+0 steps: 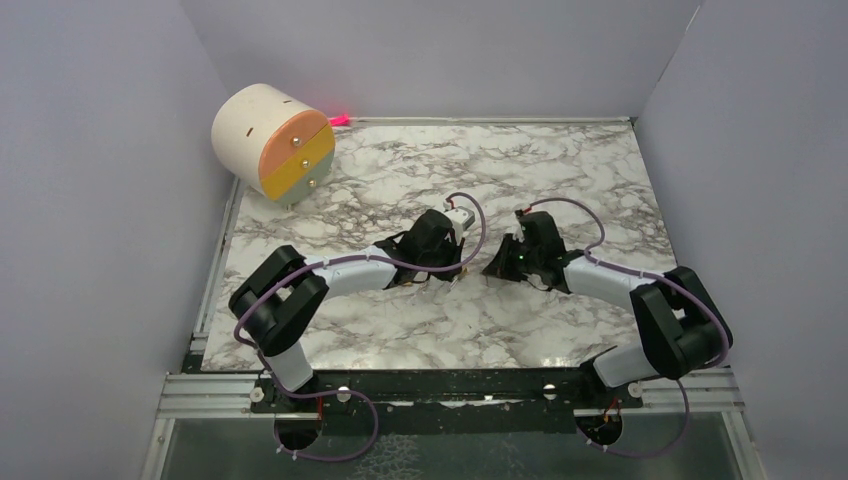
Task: Lock with the key
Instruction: Place the lock at the center of the board.
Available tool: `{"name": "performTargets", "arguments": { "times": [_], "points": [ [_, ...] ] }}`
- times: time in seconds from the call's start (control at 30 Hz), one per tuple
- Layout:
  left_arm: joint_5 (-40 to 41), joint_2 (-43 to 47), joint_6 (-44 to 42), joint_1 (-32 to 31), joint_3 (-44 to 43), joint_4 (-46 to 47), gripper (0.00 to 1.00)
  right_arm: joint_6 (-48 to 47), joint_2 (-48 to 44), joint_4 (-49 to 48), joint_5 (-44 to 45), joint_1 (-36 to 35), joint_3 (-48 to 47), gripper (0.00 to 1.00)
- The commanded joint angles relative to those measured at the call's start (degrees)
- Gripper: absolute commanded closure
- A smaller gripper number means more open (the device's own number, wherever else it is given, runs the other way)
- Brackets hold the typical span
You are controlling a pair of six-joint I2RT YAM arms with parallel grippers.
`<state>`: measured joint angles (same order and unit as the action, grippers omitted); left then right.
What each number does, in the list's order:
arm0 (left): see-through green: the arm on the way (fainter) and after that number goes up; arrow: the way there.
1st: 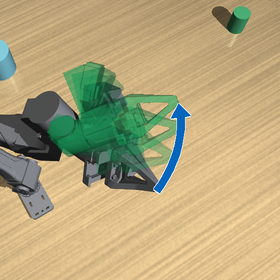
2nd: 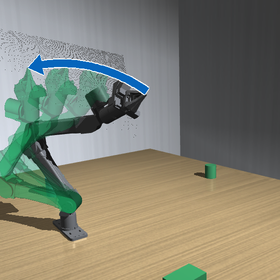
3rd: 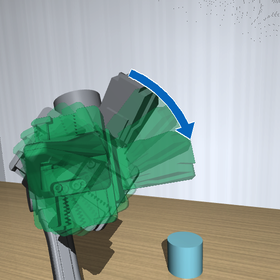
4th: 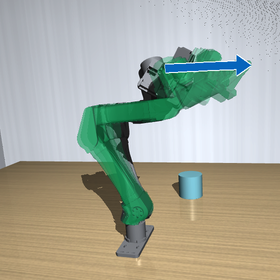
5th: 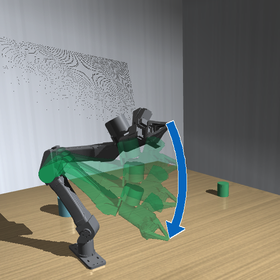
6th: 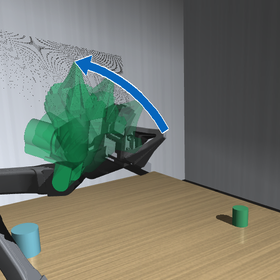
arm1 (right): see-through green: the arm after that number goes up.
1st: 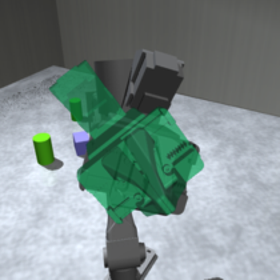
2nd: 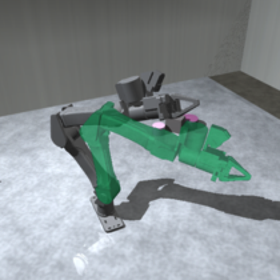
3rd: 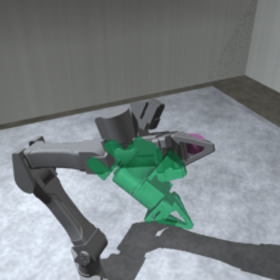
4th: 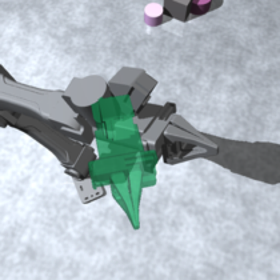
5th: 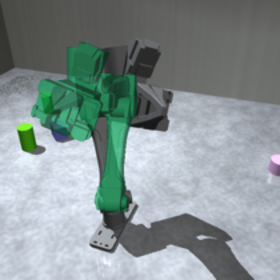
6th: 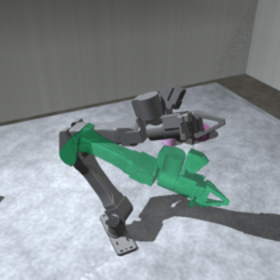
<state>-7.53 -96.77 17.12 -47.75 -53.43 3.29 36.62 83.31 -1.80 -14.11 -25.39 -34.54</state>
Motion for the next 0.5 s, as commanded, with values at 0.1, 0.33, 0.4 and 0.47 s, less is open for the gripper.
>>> {"name": "performTargets", "arguments": {
  "times": [0.1, 0.33, 0.4, 0.47],
  "points": [
    [-0.6, -0.1, 0.3, -0.1, 1.2, 1.2, 0.85, -0.6, 1.7, 0.9, 0.6, -2.4, -2.1, 0.88],
    [2.9, 1.8, -1.5, 0.1, 1.0, -0.5, 0.72, -0.7, 0.9, 0.3, 1.8, -5.6, -3.2, 0.85],
    [3.4, 2.6, -1.6, 0.9, 1.2, -0.9, 0.69, -1.0, -0.2, 0.8, 3.2, -5.9, -3.2, 0.85],
    [3.7, 3.5, -1.7, 1.9, 1.4, -1.4, 0.68, -1.9, -1.2, 1.5, 4.2, -5.9, -3.7, 0.85]
  ]
}}
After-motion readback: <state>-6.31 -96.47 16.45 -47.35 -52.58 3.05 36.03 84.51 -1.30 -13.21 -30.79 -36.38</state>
